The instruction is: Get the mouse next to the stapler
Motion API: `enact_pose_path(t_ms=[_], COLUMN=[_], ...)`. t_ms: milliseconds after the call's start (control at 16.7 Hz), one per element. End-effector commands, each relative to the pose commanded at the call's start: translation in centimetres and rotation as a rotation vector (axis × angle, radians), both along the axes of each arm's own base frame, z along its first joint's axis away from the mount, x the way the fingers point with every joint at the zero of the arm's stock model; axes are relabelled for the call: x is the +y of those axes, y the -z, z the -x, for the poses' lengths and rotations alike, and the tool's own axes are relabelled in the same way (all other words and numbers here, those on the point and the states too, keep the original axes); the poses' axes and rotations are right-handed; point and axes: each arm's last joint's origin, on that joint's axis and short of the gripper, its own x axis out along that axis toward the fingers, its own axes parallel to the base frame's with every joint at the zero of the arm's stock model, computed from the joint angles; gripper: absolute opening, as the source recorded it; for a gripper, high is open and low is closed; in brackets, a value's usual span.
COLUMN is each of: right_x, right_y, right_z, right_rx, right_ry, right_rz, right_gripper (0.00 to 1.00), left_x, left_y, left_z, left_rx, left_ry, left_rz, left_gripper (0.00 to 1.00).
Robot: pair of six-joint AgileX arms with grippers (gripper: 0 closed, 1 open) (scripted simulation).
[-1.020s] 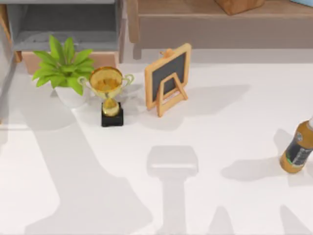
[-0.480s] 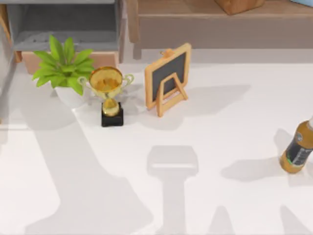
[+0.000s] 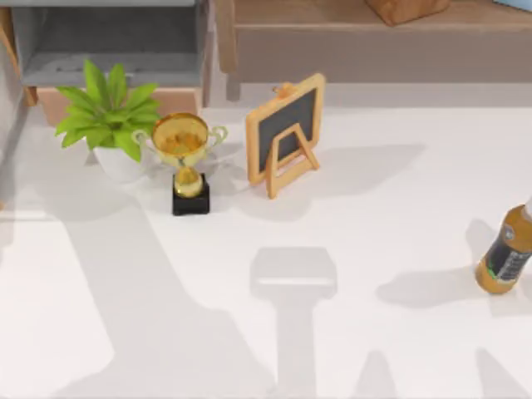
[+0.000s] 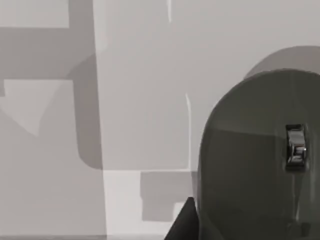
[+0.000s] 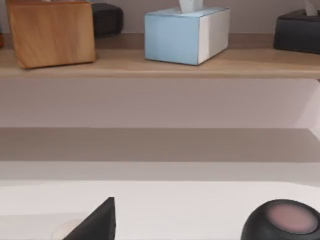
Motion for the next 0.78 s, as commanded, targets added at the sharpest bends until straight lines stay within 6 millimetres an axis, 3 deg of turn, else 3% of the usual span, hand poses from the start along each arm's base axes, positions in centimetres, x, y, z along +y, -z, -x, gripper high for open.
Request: enact_pose_path(t_ms=[180, 420, 600, 780], right_x=[0.0, 0.0, 0.0, 0.0], right_y=[0.0, 0.0, 0.0, 0.0], right_z=[0.0, 0.0, 0.0, 0.0], right_rx=[0.000, 0.000, 0.000, 0.000], right_ry=[0.000, 0.000, 0.000, 0.000], right_rz=[0.000, 0.000, 0.000, 0.000], right_gripper=[1.00, 1.00, 1.00, 1.00], left_x=[-0.1, -0.5, -0.6, -0.4], left_y=[-2.9, -8.5, -12.2, -14.2], left_z=[1.1, 3.3, 5.8, 8.7], left_rx=[-0.036, -0.156, -0.246, -0.292], left_ry=[-0.015, -0.025, -0.034, -0.050], left_rz=[0.001, -0.027, -0.059, -0.087], left_gripper=[0.00, 0.00, 0.00, 0.00])
